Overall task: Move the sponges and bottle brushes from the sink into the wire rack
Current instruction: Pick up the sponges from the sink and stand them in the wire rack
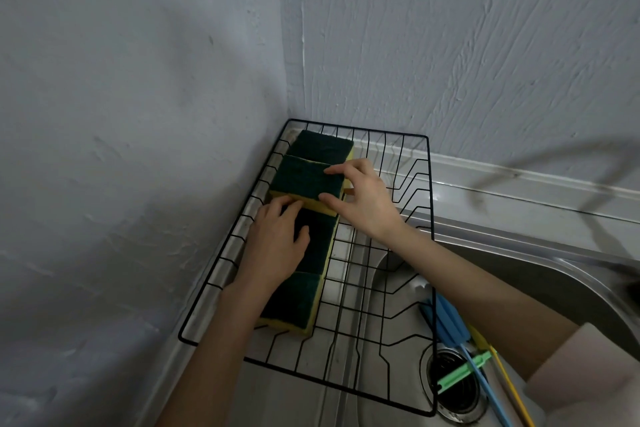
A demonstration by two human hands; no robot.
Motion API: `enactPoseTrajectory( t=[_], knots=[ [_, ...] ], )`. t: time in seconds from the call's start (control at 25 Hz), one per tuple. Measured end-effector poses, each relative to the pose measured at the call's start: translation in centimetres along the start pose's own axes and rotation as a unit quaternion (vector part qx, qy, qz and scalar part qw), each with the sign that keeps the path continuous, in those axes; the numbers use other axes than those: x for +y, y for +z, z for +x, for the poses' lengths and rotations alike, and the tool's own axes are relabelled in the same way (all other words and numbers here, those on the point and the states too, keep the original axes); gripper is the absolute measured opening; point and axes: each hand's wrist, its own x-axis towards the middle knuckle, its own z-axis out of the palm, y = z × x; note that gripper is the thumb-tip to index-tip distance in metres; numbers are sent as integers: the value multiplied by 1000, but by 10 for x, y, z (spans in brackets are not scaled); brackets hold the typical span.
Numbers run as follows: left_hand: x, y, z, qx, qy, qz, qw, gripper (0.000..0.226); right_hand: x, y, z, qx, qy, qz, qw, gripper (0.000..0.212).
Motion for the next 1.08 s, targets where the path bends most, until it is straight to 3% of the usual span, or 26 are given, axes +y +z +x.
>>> enactPoseTrajectory(
  t=[0.12, 0.28, 0.6, 1.08],
  knots=[
    [-2, -1, -2, 5, -6, -7, 1000, 42, -2, -1, 1, -5, -26, -13, 1000, 36],
    [2, 0, -6, 20, 13, -15, 1000, 41, 0, 0, 8, -18, 6, -16, 1000, 35],
    [12, -10, -13, 31, 28, -36, 998, 37, -1, -6, -3, -22, 4, -29, 999, 42],
    [118, -16, -78, 45, 151, -29, 987, 35, 1, -99, -110, 71, 18, -49, 996, 42]
  ],
)
